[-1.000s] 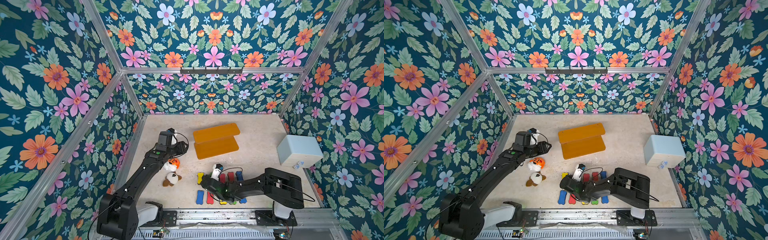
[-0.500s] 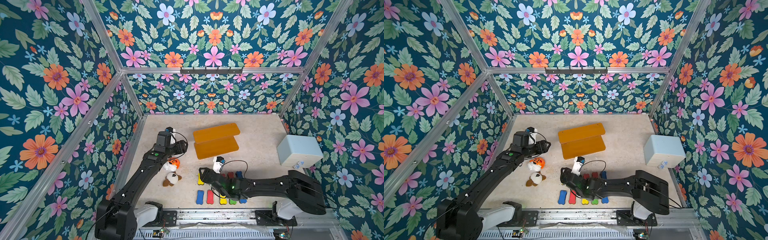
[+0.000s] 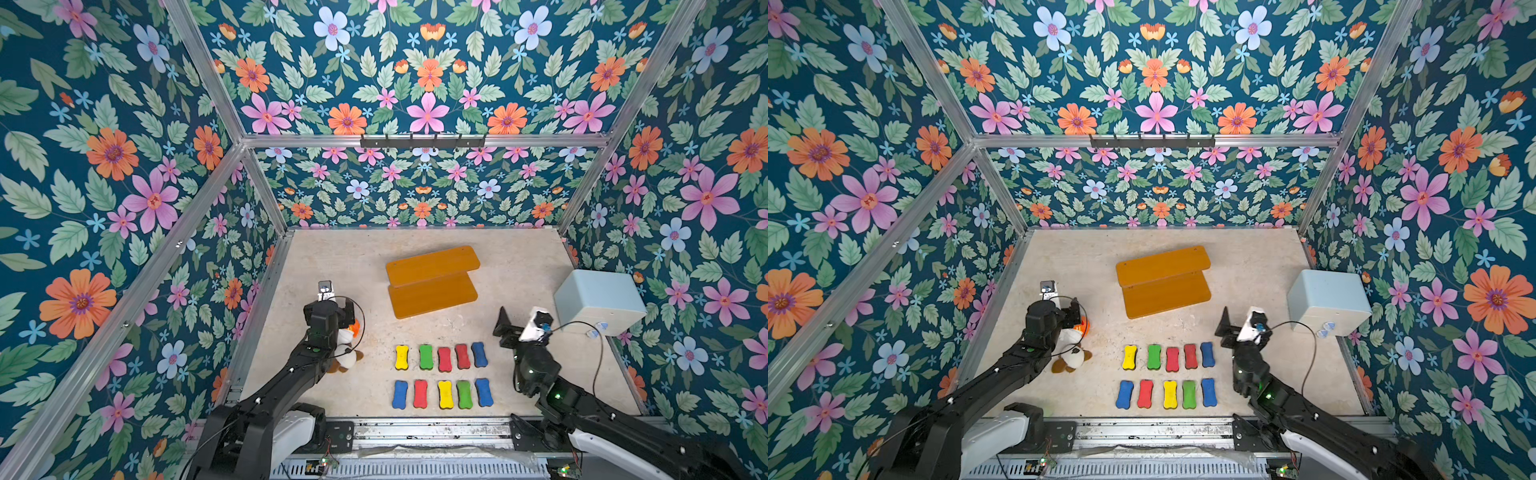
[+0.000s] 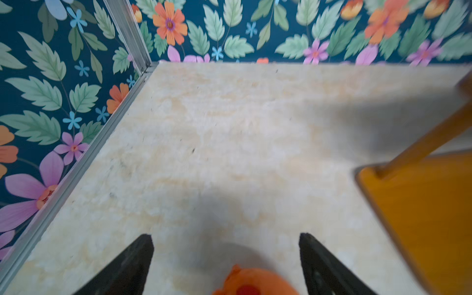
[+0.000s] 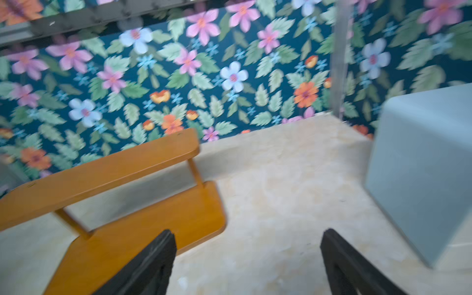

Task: Remove the whiteboard erasers from the shelf
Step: Reset both arms

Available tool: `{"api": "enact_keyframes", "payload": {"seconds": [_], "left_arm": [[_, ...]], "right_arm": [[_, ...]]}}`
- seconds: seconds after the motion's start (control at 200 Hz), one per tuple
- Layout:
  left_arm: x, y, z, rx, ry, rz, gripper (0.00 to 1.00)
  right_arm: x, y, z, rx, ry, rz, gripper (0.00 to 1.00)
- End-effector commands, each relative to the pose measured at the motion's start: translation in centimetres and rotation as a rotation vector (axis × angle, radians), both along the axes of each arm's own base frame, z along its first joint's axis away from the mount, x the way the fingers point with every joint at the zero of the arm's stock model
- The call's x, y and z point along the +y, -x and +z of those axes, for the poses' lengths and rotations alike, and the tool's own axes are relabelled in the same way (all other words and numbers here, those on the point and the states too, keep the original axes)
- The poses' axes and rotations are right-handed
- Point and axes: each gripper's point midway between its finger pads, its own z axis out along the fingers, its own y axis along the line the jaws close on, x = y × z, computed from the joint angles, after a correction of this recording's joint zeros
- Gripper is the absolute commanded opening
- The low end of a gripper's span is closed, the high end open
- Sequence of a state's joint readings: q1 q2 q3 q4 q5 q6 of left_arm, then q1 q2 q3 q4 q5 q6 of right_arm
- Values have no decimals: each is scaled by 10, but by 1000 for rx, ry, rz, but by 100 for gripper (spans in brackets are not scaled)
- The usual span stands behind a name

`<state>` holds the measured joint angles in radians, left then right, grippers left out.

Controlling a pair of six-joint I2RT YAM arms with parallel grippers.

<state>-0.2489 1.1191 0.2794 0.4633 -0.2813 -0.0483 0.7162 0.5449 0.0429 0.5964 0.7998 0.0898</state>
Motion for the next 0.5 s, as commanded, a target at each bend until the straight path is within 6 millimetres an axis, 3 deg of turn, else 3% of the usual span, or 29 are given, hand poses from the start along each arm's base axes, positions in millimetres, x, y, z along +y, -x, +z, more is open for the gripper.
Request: {"api": "enact_keyframes", "payload": {"seconds": [0.0,0.095,0.17,0.35,0.435,0.495], "left_arm": [[6,-21,30,-179,-20,-35,91],[8,-31,28,-197,33,-87,88],[10,-38,26,-210,35,-111,87],[18,-55,28,-258,58,-120,85],[23,-57,17,-250,69,-101,86],[20,-57,10,-244,71,-127,86]], "right_arm": [[-11,-1,17,-122,92,51,95],[-39,-11,-5,-96,120,-6,97],[-50,-17,-20,-78,83,0,97],[-66,-49,-14,-87,144,-83,99],[-74,-63,-30,-54,110,-77,99],[-79,-64,-22,-95,94,-90,100]]}}
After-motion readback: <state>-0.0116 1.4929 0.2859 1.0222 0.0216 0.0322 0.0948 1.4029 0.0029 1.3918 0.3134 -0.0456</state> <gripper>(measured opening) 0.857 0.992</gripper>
